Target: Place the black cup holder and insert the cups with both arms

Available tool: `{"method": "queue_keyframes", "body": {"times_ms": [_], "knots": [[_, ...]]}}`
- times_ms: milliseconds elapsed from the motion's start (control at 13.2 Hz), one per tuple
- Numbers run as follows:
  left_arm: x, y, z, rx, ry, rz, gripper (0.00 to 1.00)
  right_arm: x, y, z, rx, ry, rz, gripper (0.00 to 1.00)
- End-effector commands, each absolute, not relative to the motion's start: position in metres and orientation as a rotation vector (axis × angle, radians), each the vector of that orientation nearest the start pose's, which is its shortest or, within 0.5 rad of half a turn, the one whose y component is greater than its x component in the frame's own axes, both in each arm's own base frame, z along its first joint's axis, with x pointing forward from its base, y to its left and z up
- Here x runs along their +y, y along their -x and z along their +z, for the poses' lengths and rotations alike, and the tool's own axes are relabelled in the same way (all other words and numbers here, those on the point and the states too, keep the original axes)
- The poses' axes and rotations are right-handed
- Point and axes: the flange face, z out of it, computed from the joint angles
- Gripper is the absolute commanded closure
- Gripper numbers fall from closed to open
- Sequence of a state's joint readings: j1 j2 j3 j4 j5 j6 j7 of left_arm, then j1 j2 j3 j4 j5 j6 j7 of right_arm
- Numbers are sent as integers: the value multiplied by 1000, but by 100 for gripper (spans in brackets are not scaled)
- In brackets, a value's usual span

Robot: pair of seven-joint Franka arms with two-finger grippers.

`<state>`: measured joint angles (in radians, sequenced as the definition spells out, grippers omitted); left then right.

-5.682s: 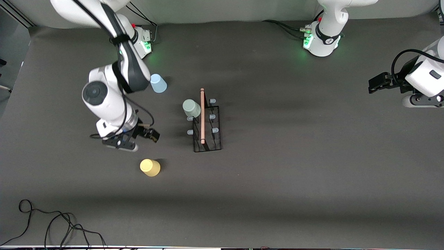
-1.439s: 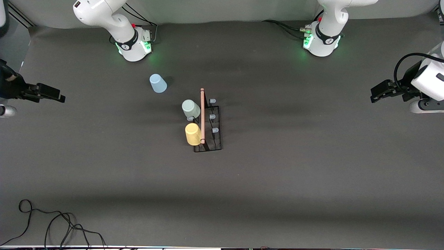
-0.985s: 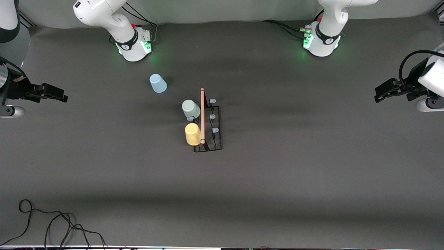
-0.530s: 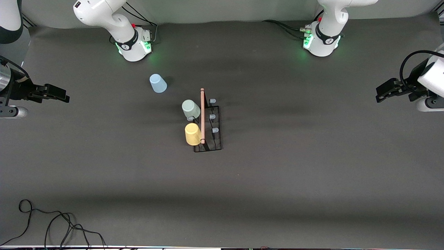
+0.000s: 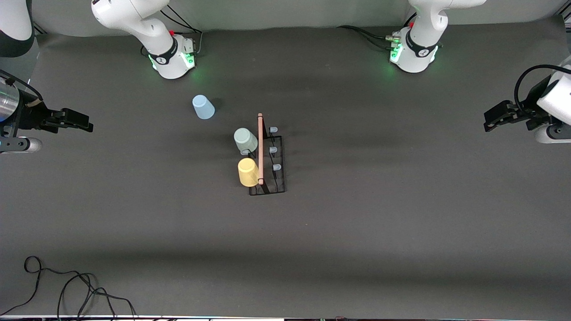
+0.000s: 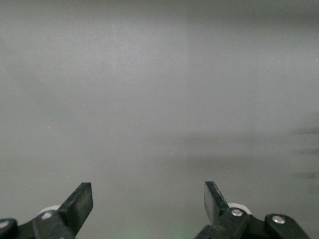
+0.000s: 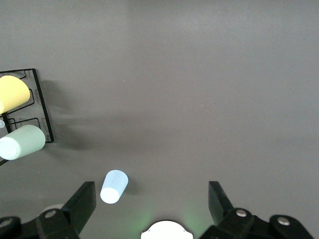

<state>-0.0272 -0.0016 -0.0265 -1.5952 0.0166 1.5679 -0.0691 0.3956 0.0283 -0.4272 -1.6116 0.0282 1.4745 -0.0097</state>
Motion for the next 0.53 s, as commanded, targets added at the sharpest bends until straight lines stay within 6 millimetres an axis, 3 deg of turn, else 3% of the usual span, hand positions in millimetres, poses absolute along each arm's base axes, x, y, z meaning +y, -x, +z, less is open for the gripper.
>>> {"method": "queue_keyframes", "body": {"times_ms": [0,455], "knots": [[-28,-548,618,-9,3109,33,0,-8,-545,589,0,3124,244,0],[-28,-548,616,-12,3109,40,0,-10,-544,592,2,3122,235,0]]}}
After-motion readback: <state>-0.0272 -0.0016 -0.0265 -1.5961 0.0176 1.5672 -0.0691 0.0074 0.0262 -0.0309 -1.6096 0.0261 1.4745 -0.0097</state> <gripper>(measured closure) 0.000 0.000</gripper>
